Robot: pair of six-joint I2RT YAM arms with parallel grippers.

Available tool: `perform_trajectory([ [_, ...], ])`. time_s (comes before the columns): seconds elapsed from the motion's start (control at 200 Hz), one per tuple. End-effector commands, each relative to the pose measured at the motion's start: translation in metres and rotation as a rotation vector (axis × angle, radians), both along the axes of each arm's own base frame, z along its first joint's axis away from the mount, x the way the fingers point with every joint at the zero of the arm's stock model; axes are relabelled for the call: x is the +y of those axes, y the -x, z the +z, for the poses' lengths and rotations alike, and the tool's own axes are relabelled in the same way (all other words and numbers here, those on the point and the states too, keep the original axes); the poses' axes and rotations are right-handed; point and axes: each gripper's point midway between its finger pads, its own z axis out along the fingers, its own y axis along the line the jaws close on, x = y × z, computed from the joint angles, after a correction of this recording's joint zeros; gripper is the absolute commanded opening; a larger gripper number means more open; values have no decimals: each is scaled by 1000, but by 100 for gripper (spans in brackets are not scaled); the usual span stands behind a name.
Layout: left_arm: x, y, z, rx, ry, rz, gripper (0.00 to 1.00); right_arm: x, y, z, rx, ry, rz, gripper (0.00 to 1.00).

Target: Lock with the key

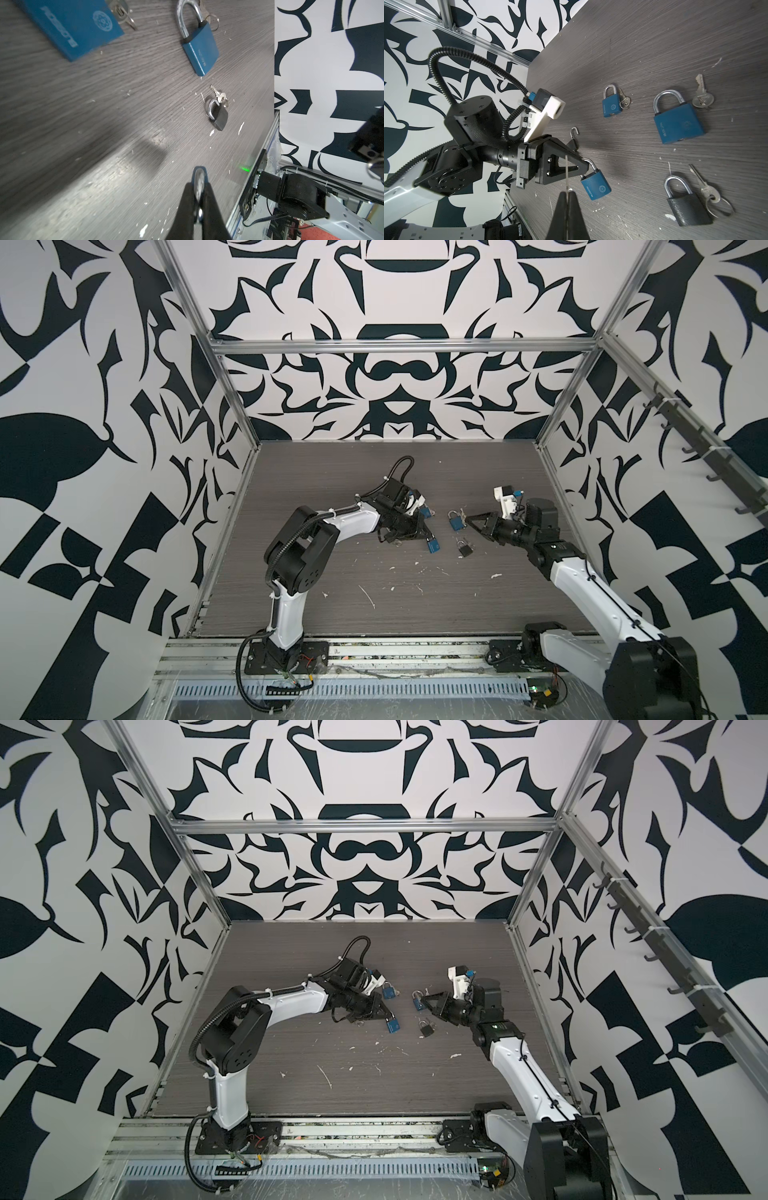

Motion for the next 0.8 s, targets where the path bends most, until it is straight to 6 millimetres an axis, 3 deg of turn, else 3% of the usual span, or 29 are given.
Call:
perform_trajectory([
  [0.0, -6, 1, -6, 18, -21, -25, 0, 1, -7, 14, -76, 2, 13, 0],
  [0.28, -7, -3, -23, 48, -63, -15, 0, 1, -8, 8, -54, 12, 18, 0],
  [0.435, -5, -3, -29, 55, -86, -9, 9, 2, -8, 4, -42, 12, 21, 0],
  [0.605, -2, -5, -33, 53, -111, 5, 25, 1, -7, -3, -16, 17, 18, 0],
  [0.795, 4, -7, -29, 25, -132, 26, 29, -2, -8, -15, 15, 38, -4, 0],
])
